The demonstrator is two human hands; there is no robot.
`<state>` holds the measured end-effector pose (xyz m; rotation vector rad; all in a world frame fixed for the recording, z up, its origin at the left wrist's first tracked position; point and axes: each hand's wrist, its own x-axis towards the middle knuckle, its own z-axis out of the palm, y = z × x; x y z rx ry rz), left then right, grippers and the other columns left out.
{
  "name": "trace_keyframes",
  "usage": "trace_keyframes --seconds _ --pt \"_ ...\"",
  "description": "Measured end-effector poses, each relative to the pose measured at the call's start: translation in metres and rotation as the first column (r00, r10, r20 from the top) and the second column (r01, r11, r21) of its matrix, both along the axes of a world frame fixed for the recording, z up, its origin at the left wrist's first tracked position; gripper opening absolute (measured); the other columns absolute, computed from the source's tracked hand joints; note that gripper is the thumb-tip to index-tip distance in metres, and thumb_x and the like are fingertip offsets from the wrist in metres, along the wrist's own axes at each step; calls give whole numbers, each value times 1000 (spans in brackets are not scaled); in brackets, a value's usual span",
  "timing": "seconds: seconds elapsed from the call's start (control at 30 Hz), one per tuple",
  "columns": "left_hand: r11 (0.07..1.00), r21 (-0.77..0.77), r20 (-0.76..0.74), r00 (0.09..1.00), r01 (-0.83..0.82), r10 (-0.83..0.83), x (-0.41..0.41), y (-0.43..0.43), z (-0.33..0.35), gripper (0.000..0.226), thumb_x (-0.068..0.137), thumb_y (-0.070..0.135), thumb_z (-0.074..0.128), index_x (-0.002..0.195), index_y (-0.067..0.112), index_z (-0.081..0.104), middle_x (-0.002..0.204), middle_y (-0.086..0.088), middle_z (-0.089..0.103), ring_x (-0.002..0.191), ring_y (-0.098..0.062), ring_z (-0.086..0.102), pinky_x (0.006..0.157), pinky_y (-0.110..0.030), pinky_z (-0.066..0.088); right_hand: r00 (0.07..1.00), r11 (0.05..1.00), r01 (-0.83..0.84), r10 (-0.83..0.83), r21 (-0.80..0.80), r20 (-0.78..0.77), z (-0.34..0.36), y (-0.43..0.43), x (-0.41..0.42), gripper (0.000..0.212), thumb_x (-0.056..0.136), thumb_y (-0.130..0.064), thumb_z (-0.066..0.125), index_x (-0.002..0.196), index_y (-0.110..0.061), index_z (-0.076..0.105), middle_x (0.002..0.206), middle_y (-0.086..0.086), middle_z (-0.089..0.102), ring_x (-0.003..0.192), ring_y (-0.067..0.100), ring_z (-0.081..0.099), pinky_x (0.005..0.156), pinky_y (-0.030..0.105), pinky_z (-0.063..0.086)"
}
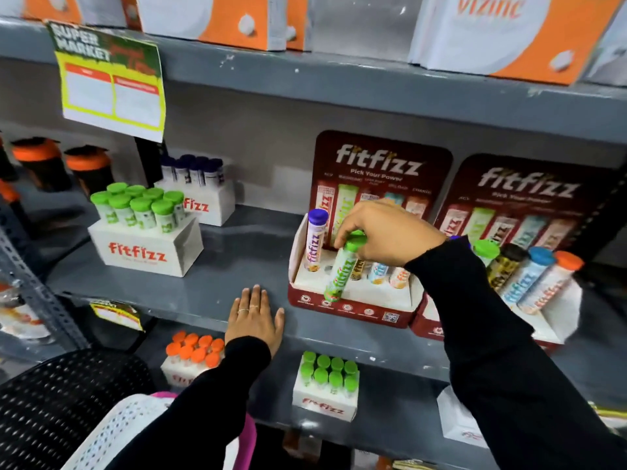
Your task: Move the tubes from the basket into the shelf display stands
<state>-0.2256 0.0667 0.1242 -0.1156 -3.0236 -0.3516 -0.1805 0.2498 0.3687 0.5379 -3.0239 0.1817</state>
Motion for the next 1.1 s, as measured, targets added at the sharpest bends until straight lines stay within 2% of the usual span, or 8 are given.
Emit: trace_keyframes --seconds 0.2,0.33,0.5,0.63,0.7,0.83,0.97,1.1 --pt "1000 -23 2 1000 -12 12 3 2 2 61 95 43 21 145 8 15 157 -8 14 145 -23 8 118 -36 4 983 997 68 -62 27 -173 -7 4 -11 39 80 12 61 102 -17 74 112 6 66 109 23 58 94 35 50" --pt "999 -35 4 1000 -14 15 5 2 5 60 96 42 20 145 8 14 157 -8 13 145 -23 8 118 -36 5 991 993 77 -67 85 -119 -20 1 -15 35 83 8 60 105 -16 72 115 8 64 109 26 58 93 39 51" --pt "999 -34 1 1000 -17 17 6 3 5 60 96 42 20 145 8 13 157 -7 12 145 -23 7 118 -36 4 994 993 89 -85 72 -64 -20 -1 -21 32 82 5 64 101 -19 74 113 8 68 102 26 63 82 34 53" --pt "999 -38 6 1000 -13 13 4 2 4 61 95 43 18 145 9 12 157 -7 11 145 -23 7 118 -36 4 987 987 159 -158 20 -37 -16 7 -37 42 79 2 68 114 -19 58 113 13 61 98 30 61 81 40 55" --pt "999 -45 -2 1000 -9 9 3 3 3 61 95 43 18 145 8 12 157 -7 12 145 -23 7 118 -36 5 983 983 183 -183 -14 0 -12 10 -46 45 77 -2 69 113 -19 48 113 13 58 97 31 59 83 45 56" --pt "999 -50 7 1000 -7 7 2 3 2 62 95 44 16 145 8 12 157 -8 11 145 -23 7 118 -36 4 987 985 162 -160 -51 30 -14 1 -58 46 76 1 69 113 -9 45 107 14 66 93 31 65 80 48 58" --pt "999 -48 32 999 5 -3 4 1 4 62 95 44 15 145 8 11 157 -8 9 145 -24 6 118 -37 3 983 980 181 -178 -81 48 -17 -6 -67 52 75 5 69 117 -7 42 109 17 65 94 34 65 80 50 58" --pt "999 -40 75 997 3 0 3 1 11 62 96 43 16 146 8 9 158 -8 7 145 -25 4 119 -37 3 981 979 190 -192 -74 -15 -24 -3 -59 59 77 10 64 126 -9 37 109 16 65 96 33 62 80 47 57"
